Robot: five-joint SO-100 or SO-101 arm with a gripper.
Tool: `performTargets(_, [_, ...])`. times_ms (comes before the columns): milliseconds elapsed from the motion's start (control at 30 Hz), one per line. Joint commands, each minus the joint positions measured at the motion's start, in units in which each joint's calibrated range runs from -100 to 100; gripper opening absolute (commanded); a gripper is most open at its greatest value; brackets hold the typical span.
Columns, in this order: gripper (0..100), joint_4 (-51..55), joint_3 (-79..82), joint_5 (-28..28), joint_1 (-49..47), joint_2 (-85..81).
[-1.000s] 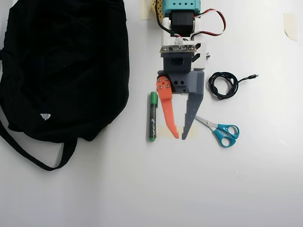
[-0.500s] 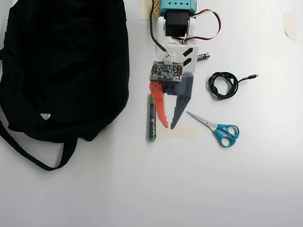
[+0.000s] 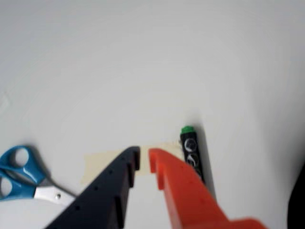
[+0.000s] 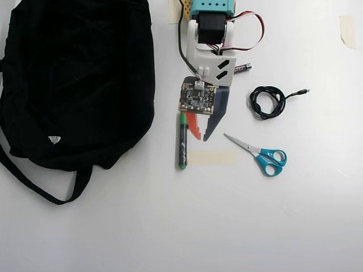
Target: Put the green marker into the black bag
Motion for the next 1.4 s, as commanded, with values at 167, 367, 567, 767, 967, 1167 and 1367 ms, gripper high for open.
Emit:
performTargets(167, [2, 6.5, -1.8, 0.2, 0.4, -1.6])
performTargets(367, [2, 10.9, -1.9, 0.2, 0.6, -1.6])
performTargets(567, [2, 14.0, -2.3, 0.1, 0.7, -1.5])
performTargets(767, [2, 14.1, -2.0, -0.1, 0.9, -1.4])
performTargets(967, [2, 14.1, -2.3, -0.2, 0.9, -1.5])
performTargets(1167, [2, 14.1, -1.7, -0.2, 0.9, -1.6])
performTargets(1367, [2, 14.0, -1.9, -0.2, 0.9, -1.6])
